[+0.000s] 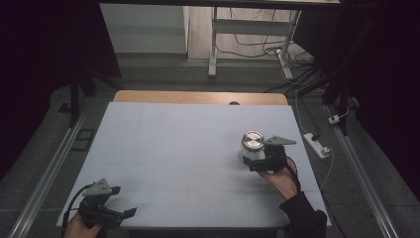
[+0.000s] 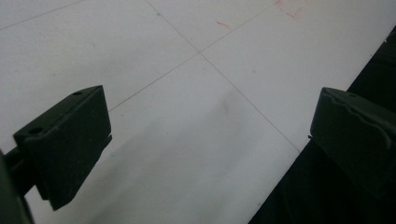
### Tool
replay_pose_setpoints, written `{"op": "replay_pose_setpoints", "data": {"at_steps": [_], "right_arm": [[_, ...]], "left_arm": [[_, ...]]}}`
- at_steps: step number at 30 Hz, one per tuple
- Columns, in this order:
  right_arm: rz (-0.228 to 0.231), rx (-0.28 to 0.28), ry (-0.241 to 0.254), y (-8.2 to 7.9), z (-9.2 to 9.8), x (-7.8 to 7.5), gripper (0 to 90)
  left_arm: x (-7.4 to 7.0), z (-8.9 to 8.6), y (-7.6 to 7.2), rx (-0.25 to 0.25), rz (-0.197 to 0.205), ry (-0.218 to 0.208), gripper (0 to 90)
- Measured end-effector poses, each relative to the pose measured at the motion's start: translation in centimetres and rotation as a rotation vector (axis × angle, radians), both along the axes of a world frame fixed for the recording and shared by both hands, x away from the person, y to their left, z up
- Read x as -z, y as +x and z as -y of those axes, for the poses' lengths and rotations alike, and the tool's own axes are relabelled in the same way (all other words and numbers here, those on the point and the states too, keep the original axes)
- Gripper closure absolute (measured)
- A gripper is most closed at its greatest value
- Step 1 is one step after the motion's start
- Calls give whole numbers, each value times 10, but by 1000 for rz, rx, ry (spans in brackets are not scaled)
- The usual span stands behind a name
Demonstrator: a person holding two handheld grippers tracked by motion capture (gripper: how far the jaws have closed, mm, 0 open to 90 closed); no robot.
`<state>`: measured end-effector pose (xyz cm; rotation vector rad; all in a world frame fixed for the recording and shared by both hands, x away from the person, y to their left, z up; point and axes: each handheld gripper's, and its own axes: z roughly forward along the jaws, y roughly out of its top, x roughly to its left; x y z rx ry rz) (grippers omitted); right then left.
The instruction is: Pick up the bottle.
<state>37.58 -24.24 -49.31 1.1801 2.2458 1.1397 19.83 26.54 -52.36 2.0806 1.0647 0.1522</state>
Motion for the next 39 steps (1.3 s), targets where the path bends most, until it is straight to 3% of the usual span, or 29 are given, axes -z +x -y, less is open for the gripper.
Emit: {"op": "replay_pose_setpoints", "data": {"at_steps": [6,14,17,20,36,39], "right_arm": [[2,-2,10,11,-6,-1,0],[26,-11,-45,23,-18,2,22],[40,-10,-50,23,-17,2,69],[42,-11,-19,24,-12,2,125],[74,-48,-54,21,-12,-1,140],[82,-64,-39,19,-14,-5,141]], "left_arm": [[0,0,0,1,0,2,0],[0,1,0,3,3,4,0],[0,1,-1,4,3,6,0],[0,1,-1,6,2,9,0],[0,2,-1,12,7,13,0],[0,1,-1,13,9,9,0]]}}
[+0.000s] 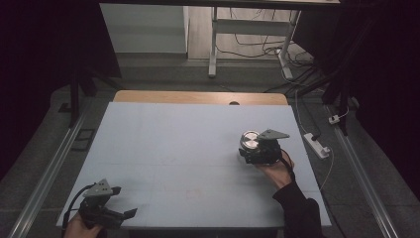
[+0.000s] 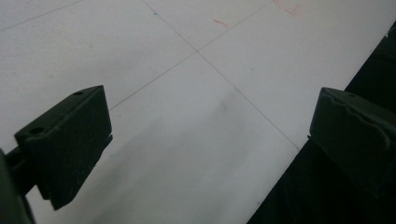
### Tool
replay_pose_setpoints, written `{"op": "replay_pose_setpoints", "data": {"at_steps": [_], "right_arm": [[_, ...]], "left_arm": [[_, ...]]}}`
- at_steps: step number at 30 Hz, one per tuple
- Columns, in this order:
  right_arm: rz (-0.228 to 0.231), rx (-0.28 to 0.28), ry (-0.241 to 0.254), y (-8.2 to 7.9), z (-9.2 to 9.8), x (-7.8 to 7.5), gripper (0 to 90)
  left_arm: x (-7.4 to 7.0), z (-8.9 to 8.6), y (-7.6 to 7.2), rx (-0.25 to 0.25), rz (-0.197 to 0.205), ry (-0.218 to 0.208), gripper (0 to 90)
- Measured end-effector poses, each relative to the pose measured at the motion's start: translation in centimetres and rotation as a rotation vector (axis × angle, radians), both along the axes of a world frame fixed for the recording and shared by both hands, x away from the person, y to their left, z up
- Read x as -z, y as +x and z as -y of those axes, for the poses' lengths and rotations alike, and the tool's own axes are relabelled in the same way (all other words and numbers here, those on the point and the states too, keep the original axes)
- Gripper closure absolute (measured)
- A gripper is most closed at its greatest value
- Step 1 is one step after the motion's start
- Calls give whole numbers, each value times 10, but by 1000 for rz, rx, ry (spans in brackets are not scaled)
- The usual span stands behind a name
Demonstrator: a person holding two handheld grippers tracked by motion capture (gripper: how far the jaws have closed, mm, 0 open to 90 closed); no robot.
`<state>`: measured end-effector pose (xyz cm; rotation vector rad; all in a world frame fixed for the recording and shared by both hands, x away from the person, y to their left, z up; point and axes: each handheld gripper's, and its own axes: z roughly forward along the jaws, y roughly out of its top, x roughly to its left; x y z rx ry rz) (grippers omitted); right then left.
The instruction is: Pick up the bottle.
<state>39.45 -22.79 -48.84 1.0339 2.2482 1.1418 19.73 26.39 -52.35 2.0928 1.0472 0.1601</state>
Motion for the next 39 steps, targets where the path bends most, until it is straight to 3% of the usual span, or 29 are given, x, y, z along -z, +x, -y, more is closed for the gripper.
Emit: {"op": "replay_pose_setpoints", "data": {"at_steps": [5,15,31,39], "right_arm": [[12,-57,21,-7,-8,-10,140],[22,-187,8,-23,-32,-22,141],[17,-274,37,-43,-54,-33,141],[7,-293,26,-47,-60,-31,141]], "left_arm": [[0,0,0,-1,0,-4,0],[-1,-1,-1,1,9,-9,0],[-1,1,-2,18,24,-5,0],[-1,-1,1,26,5,-38,0]]}}
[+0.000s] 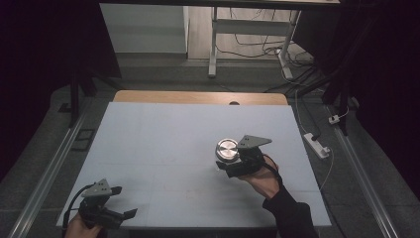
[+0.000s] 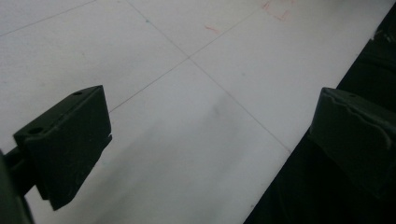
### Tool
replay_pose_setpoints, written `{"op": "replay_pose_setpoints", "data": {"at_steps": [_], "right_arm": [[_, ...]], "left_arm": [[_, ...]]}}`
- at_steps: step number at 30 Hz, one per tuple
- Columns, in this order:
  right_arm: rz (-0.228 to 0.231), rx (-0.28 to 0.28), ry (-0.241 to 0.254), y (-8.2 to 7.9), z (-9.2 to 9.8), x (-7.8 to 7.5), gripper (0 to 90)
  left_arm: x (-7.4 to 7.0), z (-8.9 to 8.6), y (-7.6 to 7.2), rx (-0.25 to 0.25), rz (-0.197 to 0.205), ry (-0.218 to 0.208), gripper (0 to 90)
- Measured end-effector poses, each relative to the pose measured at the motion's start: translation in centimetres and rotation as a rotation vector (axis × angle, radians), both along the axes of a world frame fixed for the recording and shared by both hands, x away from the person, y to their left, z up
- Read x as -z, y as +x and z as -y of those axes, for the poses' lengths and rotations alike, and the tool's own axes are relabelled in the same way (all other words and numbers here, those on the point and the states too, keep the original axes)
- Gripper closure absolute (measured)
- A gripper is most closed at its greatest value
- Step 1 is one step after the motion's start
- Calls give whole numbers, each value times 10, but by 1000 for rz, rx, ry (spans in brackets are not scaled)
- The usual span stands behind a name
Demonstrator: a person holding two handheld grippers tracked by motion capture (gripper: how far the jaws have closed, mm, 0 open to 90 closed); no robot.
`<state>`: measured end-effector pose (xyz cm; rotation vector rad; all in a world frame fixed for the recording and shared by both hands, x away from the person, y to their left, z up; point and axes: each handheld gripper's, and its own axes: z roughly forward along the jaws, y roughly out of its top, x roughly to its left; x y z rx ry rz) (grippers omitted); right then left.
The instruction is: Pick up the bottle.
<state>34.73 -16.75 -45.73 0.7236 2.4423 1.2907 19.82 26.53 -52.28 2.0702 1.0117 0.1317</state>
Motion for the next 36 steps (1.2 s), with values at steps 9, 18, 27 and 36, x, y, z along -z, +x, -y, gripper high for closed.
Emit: {"op": "replay_pose_setpoints", "data": {"at_steps": [9,18,27,36], "right_arm": [[0,-10,-14,-3,-5,1,141],[-6,-5,-36,-3,-9,4,141],[-8,-4,-30,-3,-8,5,141],[2,-44,-19,-9,-14,2,141]], "left_arm": [[-3,-3,3,53,36,-137,0],[-5,7,9,125,34,-189,0],[-12,10,12,118,111,-174,0],[-23,23,27,137,146,-141,0]]}}
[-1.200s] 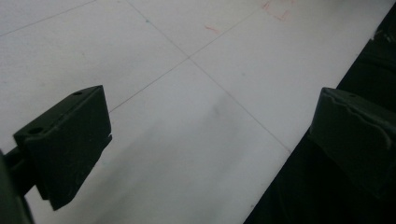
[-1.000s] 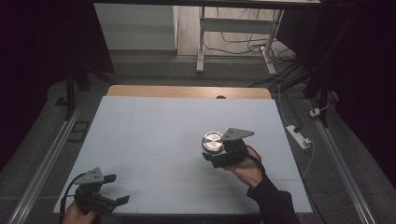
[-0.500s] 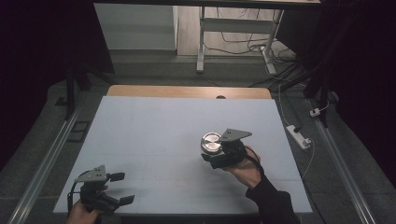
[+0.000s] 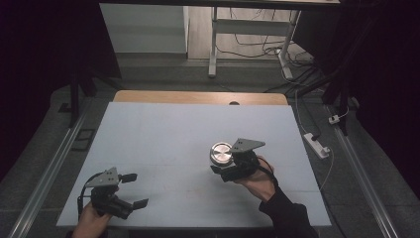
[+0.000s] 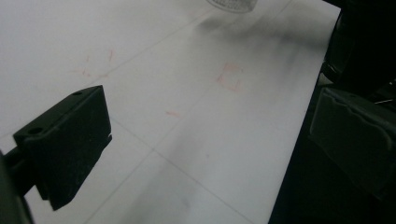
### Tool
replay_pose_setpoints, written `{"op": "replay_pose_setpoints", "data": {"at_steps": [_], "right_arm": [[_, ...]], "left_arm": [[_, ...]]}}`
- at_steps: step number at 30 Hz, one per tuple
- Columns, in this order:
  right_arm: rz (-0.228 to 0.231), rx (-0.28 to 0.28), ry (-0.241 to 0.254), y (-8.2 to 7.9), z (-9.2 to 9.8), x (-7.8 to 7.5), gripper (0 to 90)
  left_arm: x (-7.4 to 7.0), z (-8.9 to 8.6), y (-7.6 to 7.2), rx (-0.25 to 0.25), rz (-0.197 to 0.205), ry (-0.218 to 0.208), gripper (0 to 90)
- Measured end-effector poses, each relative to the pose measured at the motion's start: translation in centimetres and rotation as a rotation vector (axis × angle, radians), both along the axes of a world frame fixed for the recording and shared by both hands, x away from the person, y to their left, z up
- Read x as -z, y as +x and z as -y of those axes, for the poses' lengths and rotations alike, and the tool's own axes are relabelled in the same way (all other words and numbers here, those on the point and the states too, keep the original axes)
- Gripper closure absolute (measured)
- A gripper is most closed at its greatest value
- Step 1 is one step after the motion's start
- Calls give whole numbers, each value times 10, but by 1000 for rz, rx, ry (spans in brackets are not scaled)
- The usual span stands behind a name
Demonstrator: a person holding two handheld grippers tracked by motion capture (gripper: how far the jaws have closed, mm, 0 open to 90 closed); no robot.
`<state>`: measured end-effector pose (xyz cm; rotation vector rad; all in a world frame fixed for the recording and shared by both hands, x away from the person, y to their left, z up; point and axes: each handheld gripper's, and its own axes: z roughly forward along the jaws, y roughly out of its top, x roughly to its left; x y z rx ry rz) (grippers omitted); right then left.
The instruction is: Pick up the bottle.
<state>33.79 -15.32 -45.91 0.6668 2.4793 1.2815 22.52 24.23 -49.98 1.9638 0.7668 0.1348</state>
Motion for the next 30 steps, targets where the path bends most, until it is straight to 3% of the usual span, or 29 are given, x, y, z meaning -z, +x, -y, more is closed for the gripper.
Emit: {"op": "replay_pose_setpoints", "data": {"at_steps": [9,18,30], "right_arm": [[-10,-28,16,-5,-6,-2,141],[-15,-57,20,-9,-11,-3,141],[-20,-95,22,-14,-16,-4,142]], "left_arm": [[-13,11,17,-1,47,-6,1],[-32,33,36,21,88,29,0],[-50,66,65,109,109,45,0]]}}
